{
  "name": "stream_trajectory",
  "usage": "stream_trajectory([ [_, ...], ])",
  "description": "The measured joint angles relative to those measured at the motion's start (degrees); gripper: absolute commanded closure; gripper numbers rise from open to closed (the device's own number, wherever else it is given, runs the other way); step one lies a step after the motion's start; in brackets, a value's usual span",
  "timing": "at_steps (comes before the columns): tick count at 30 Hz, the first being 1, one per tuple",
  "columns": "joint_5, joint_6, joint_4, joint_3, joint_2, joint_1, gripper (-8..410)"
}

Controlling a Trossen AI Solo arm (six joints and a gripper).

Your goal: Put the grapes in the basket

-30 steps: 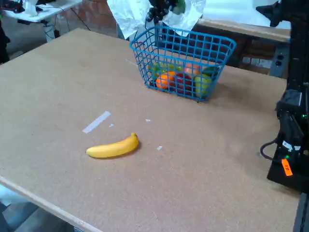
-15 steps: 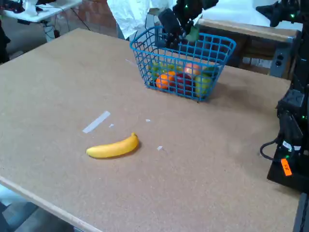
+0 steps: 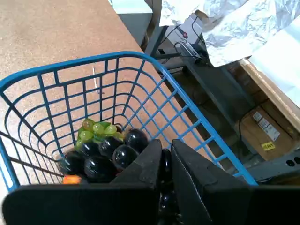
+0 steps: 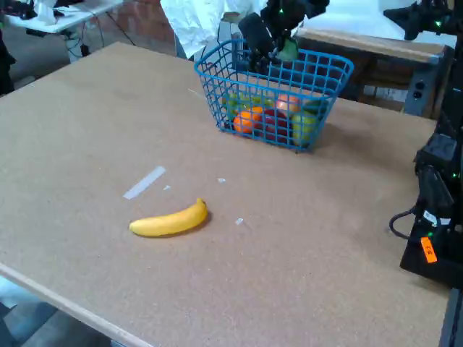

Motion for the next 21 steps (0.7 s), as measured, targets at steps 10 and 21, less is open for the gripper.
stream_trajectory([
  [10, -3.0, 0.7, 0.9, -4.2, 0.0, -3.5, 300],
  [21, -3.7, 1.1, 5.8, -8.6, 0.0, -5.1, 229],
])
